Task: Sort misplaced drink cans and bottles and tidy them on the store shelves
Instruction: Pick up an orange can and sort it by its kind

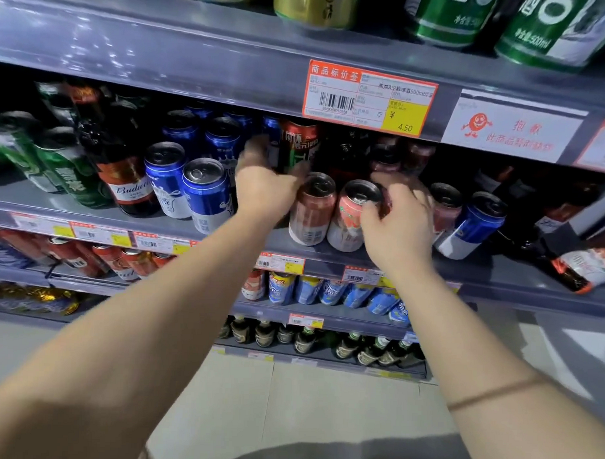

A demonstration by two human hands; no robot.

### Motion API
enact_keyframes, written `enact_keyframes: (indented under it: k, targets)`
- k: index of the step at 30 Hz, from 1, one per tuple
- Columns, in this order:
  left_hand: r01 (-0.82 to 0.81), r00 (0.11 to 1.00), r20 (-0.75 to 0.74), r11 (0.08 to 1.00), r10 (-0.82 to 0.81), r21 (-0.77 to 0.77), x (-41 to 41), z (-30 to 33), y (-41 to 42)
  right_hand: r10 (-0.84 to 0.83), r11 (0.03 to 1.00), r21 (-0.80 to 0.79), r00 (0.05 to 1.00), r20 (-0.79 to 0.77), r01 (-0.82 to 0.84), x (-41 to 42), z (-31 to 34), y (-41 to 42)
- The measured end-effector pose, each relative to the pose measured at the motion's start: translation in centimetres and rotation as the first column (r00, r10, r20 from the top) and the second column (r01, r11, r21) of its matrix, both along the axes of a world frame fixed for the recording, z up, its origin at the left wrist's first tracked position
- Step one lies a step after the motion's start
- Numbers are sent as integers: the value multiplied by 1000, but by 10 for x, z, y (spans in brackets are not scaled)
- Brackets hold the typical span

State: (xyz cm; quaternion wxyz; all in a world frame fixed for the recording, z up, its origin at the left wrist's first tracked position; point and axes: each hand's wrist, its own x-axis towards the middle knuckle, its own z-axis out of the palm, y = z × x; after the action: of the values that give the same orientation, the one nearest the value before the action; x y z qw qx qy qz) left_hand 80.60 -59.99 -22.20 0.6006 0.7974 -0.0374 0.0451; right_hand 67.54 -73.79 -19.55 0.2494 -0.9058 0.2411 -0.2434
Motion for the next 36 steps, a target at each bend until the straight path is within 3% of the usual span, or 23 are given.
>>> enact_keyframes:
  k: [4,6,9,12,17,20,23,26,29,32,36]
  targets:
    - [119,980,-153,991,-128,-62,25,3,-16,213,974,-76,977,16,-211,-8,-9,27]
    - [151,972,-168,985,-163,-87,33,1,-24,283,955,-56,952,-117,-291,-11,-12,34]
    - [138,972,-190,990,-135,1,41,1,-28,328,916,-96,866,-377,-388,-11,-13,38]
    - [111,984,-145,994,-109,12,39,2,-21,319,911,-94,833,-451,-400,-11,-14,37]
    - [113,989,-79,985,-124,-133,7,5,6,294,930,-53,825,-483,-363,-11,-15,41]
    - [125,991,-24,980,-130,-153,-10,21,24,259,941,-76,845,-467,-330,-10,-11,48]
    - [170,985,19,979,-169,-112,-33,41,46,215,968,-50,918,-334,-245,-14,4,61]
    - [212,976,56,975,-209,-68,-66,63,70,254,962,156,944,-210,-224,-20,21,81]
    - [317,942,106,948,-317,20,-93,87,92,324,896,354,940,-104,-270,-32,44,96]
    - [393,910,72,905,-408,161,-117,113,101,364,862,387,931,-28,-326,-51,64,100]
    - [448,878,114,883,-464,144,-137,149,93,353,857,394,935,23,-333,-73,95,87]
